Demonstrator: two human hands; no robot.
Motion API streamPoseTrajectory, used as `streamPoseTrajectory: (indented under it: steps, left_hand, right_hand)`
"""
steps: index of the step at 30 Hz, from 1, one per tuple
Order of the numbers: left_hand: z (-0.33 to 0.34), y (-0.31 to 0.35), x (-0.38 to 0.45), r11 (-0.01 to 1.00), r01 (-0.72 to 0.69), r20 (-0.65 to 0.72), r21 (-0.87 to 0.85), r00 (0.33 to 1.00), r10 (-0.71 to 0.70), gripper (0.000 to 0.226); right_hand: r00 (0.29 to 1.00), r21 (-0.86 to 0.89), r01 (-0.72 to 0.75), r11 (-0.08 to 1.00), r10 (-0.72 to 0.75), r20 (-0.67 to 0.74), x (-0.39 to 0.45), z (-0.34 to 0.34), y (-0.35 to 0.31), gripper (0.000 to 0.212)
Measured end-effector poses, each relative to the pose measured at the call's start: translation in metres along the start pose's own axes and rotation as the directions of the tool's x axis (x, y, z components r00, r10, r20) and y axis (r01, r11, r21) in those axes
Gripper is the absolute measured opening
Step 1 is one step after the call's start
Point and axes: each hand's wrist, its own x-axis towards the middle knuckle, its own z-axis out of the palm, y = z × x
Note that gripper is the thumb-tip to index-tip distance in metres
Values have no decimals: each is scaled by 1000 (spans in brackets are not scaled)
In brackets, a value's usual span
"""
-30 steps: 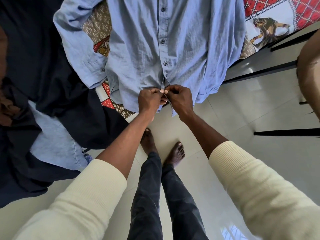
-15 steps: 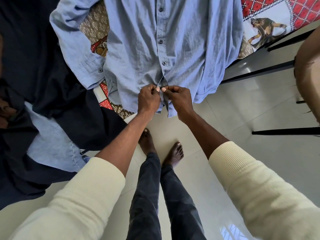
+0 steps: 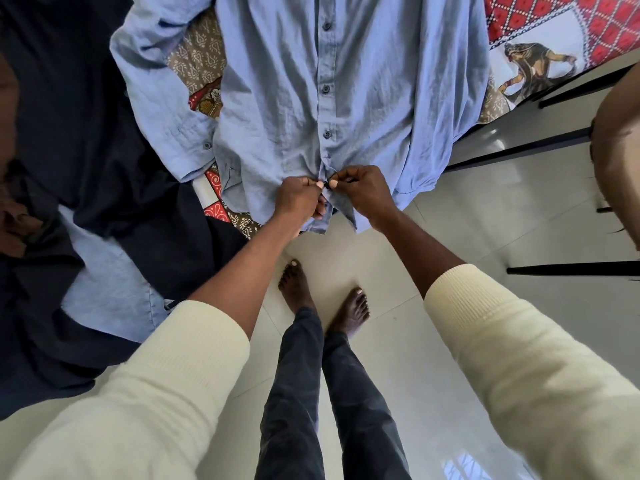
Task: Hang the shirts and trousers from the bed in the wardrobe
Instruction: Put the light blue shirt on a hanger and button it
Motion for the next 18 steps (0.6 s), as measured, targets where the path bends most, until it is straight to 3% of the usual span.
streamPoseTrajectory:
  steps: [3,6,8,11,15,18]
  left_hand:
    - [3,3,-2,891,-140,-152,433,962,225,26]
    - [-1,10,-17,856,-146,-276,495,909,314,23]
    - [-7,14,-21,846,-175,-323,503,870,372,20]
    - [-15,31,-23,740,-265,-259,618,820,510,12]
    - [-13,74,-4,596,-396,-102,699,769,631,25]
    - [-9,123,28,545,-446,-41,709,747,664,25]
  right_hand:
    - [985,-70,44,997,-55,-166,-3,5,0,10]
    - [952,135,-13,991,53,-300,-5,-6,-1,14]
    - [928,90,-46,995,76,-366,-3,-16,-4,20]
    - [934,-111,22,994,-60,-353,1,-32,-19,23]
    - [947,-209,108,972,-165,-276,21,-54,-54,30]
    - [939,-304,140,942,-224,-260,53,-74,-91,33]
